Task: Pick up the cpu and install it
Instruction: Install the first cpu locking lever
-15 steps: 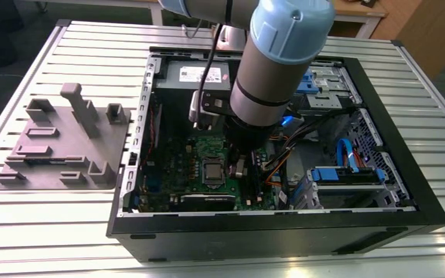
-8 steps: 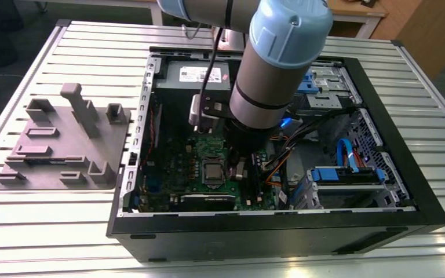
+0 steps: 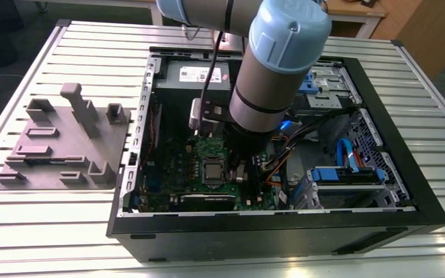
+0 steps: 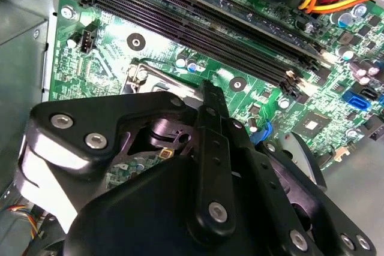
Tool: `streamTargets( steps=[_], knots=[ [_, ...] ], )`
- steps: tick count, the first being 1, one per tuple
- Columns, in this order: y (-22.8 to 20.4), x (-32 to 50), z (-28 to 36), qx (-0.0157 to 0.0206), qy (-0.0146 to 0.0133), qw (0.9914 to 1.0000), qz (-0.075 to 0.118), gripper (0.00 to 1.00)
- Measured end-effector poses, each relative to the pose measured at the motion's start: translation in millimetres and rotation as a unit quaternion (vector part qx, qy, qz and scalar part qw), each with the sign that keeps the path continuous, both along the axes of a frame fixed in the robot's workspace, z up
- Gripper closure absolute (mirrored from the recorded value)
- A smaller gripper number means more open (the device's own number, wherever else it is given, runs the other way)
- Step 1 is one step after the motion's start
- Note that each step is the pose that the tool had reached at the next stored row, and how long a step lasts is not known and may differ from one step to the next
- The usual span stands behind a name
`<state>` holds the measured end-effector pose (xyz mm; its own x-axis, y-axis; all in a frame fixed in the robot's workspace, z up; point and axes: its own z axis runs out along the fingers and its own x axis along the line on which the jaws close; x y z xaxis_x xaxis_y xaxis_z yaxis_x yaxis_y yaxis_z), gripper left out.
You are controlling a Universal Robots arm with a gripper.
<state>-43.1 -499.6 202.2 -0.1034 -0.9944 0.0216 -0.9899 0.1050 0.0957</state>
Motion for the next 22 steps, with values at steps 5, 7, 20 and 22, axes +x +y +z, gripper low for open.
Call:
streamTargets(
  steps=[5,7,20,22],
  knots=[
    [-0.2,0.0,-4.4,0.0000,0.0000,1.00000,0.002,0.90],
    [-0.3,0.0,-5.8,0.0000,0.0000,1.00000,0.003,0.90],
    [-0.9,0.0,-10.3,0.0000,0.0000,0.99999,0.005,0.90],
    [-0.9,0.0,-11.1,0.0000,0.0000,0.99999,0.005,0.90]
  ],
)
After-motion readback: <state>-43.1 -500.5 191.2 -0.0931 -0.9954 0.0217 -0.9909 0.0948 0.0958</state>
